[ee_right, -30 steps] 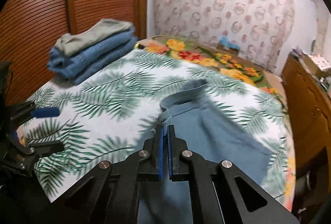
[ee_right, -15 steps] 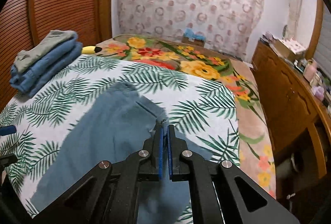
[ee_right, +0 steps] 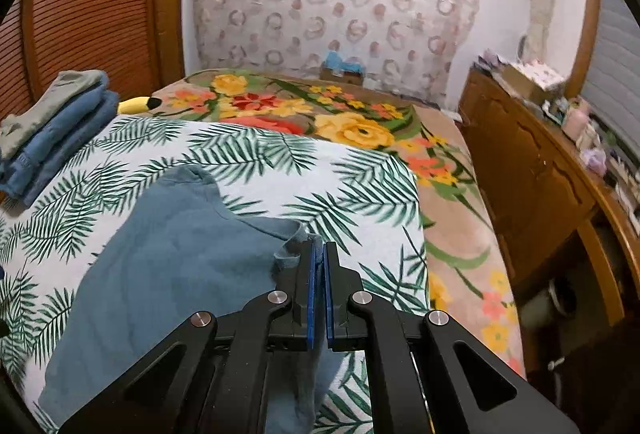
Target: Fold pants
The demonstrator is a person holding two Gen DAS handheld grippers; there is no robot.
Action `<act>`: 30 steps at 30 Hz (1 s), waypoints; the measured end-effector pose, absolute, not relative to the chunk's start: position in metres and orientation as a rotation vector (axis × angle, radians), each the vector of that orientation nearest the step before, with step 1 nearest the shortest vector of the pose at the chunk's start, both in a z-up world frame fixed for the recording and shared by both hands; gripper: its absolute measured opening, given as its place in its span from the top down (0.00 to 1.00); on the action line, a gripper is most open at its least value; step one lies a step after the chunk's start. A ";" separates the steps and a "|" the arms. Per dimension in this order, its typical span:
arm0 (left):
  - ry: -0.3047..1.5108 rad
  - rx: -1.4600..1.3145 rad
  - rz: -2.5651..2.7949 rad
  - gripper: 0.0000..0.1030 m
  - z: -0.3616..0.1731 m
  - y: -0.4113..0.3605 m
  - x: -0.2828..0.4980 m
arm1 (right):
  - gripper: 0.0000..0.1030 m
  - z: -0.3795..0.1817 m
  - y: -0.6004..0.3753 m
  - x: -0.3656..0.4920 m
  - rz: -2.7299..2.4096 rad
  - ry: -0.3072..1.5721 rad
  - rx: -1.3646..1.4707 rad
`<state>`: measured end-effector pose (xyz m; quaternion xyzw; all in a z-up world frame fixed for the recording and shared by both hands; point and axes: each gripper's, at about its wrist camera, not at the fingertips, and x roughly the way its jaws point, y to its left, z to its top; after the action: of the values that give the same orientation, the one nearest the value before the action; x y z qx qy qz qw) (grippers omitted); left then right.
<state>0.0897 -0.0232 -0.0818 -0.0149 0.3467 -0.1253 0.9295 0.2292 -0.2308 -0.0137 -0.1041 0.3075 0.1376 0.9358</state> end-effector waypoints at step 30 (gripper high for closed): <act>0.729 0.012 -0.293 0.24 -0.084 -0.044 0.089 | 0.58 -0.039 -0.275 0.235 0.144 0.740 -0.176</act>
<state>0.0887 -0.0439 -0.0840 0.0061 0.3553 -0.1429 0.9237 0.2351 -0.2751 -0.0390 -0.0860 0.3606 0.0705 0.9261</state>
